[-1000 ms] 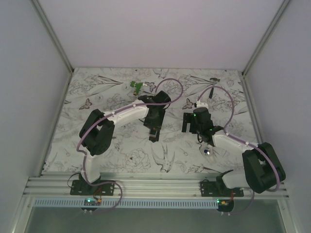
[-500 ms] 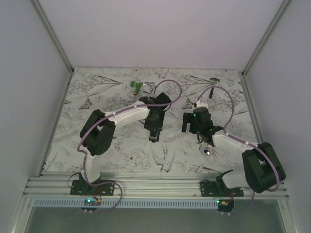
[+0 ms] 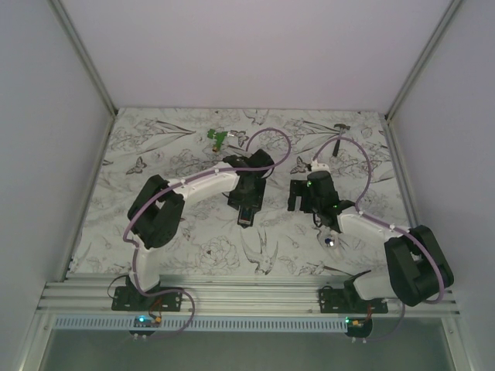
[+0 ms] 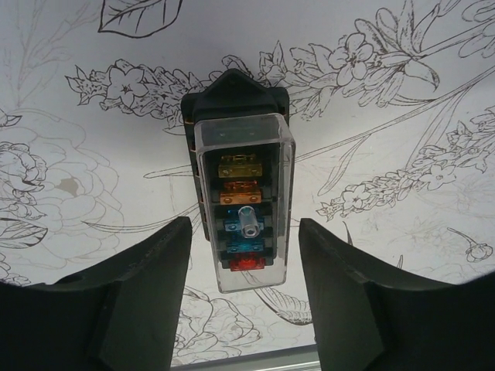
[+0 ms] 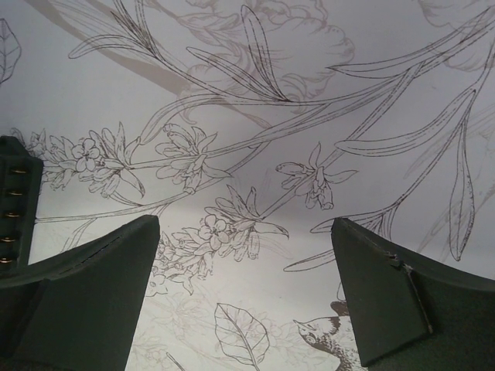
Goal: Snap on the fuse box
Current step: Close the fuse box cover on the fuse box base.
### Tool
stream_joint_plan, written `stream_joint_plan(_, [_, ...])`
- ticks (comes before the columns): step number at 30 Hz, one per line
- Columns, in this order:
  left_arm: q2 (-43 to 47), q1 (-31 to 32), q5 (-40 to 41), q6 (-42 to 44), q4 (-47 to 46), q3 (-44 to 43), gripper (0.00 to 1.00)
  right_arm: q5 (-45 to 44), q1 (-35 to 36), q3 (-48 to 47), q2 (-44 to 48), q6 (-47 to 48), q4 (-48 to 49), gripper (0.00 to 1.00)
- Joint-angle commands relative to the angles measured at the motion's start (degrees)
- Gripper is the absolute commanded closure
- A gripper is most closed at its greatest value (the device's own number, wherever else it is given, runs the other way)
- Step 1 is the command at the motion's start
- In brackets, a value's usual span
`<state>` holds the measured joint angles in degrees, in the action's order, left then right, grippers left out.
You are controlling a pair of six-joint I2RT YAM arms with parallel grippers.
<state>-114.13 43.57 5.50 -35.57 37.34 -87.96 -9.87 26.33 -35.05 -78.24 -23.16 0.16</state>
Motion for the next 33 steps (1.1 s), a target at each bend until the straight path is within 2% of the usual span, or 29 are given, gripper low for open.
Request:
stream_joint_plan(1, [0.5,0.5,0.7,-0.5,2.5,1.1,0.37,2.5,-0.6,-0.2,0.3,0.2,2.9,0.0])
stream_joint_plan(4, [1.1,0.4,0.5,-0.4,2.4,1.3,0.32,5.4,-0.6,-0.5,0.3,0.6,3.3,0.0])
stream_joint_plan(9, [4.5,-0.9,-2.1,-0.1,0.1,3.7,0.32,14.6,-0.5,-1.9,-0.1,0.1,5.1,0.0])
stream_joint_plan(17, [10.9,-6.1,-10.7,-1.4,-9.1,11.9,0.43,24.5,0.1,-4.8,-4.0,-2.7,8.5,0.02])
stream_joint_plan(23, [9.3,-8.8,-14.1,-1.4,-11.4,13.4,0.52,27.0,1.1,-6.8,-6.5,-4.0,9.2,0.03])
stream_joint_plan(28, [8.0,-10.3,-13.9,-1.6,-12.9,15.2,0.57,28.6,1.9,-8.7,-8.9,-4.4,9.1,0.06])
stream_joint_plan(33, [7.4,-11.7,-16.0,-2.3,-14.9,17.1,0.6,30.9,2.7,-11.4,-13.4,-5.2,9.0,0.13])
